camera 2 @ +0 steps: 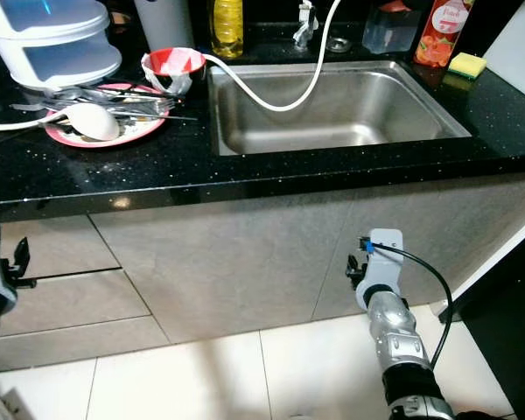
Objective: Kitchen organization
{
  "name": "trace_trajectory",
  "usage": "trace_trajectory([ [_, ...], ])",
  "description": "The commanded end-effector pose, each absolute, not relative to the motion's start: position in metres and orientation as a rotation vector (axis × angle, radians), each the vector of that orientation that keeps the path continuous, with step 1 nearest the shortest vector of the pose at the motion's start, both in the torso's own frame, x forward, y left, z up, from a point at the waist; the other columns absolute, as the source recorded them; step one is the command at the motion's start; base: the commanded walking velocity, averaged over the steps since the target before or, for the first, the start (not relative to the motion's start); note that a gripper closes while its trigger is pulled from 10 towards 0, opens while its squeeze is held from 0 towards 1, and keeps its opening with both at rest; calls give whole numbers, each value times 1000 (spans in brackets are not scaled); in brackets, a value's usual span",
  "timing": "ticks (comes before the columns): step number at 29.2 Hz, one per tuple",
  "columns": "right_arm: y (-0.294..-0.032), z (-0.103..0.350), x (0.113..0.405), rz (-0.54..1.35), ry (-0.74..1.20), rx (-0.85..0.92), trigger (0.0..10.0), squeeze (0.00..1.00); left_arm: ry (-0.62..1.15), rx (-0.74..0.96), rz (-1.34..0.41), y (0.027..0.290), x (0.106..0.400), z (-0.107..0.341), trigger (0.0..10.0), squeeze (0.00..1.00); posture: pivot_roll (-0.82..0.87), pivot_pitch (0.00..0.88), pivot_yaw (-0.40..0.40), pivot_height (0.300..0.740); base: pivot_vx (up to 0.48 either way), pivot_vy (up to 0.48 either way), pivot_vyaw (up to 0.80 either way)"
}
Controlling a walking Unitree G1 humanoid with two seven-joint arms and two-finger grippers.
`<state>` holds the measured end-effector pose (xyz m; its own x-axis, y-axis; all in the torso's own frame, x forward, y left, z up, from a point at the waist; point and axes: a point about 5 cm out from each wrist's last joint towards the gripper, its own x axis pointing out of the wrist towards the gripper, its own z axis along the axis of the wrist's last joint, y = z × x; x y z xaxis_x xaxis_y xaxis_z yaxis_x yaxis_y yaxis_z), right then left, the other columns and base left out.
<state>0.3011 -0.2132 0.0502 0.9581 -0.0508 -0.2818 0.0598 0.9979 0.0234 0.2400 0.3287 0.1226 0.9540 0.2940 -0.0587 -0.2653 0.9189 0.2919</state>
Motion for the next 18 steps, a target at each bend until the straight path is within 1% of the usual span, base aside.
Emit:
trace_trajectory([
  [1,-215,47,300,-65,299,42,10000,0,97,317,268,325,238,122,10000,0,64,37,-33,740,0,0,0],
  [2,-216,47,299,-67,299,42,10000,0,93,343,245,319,238,122,10000,0,62,38,-32,740,0,0,0],
  [4,-217,48,299,-70,297,41,10000,0,70,323,198,301,242,123,10000,0,62,40,-33,740,0,0,0],
  [5,-217,48,299,-71,297,41,10000,0,62,315,183,296,243,124,10000,0,62,40,-33,740,0,0,0],
  [6,-217,48,299,-71,297,41,10000,0,62,315,183,296,243,124,10000,0,62,40,-33,740,0,0,0],
  [8,-218,48,299,-72,296,39,10000,0,60,256,127,274,250,120,10000,0,56,43,-35,740,0,0,0],
  [9,-218,48,299,-72,296,39,10000,0,60,256,127,274,250,120,10000,0,56,43,-35,740,0,0,0],
  [10,-218,48,299,-72,296,38,10000,0,61,237,100,265,252,118,10000,0,55,43,-35,740,0,0,0],
  [11,-218,48,299,-72,296,38,10000,0,61,237,100,265,252,118,10000,0,55,43,-35,740,0,0,0],
  [12,-218,48,298,-72,296,37,10000,0,77,210,75,256,254,114,10000,0,56,46,-36,740,0,0,0],
  [14,-218,48,298,-71,297,36,10000,0,105,181,64,253,253,108,10000,0,57,48,-37,740,0,0,0],
  [18,-217,48,298,-68,299,36,10000,0,135,157,104,261,252,105,10000,0,64,50,-38,740,0,0,0],
])
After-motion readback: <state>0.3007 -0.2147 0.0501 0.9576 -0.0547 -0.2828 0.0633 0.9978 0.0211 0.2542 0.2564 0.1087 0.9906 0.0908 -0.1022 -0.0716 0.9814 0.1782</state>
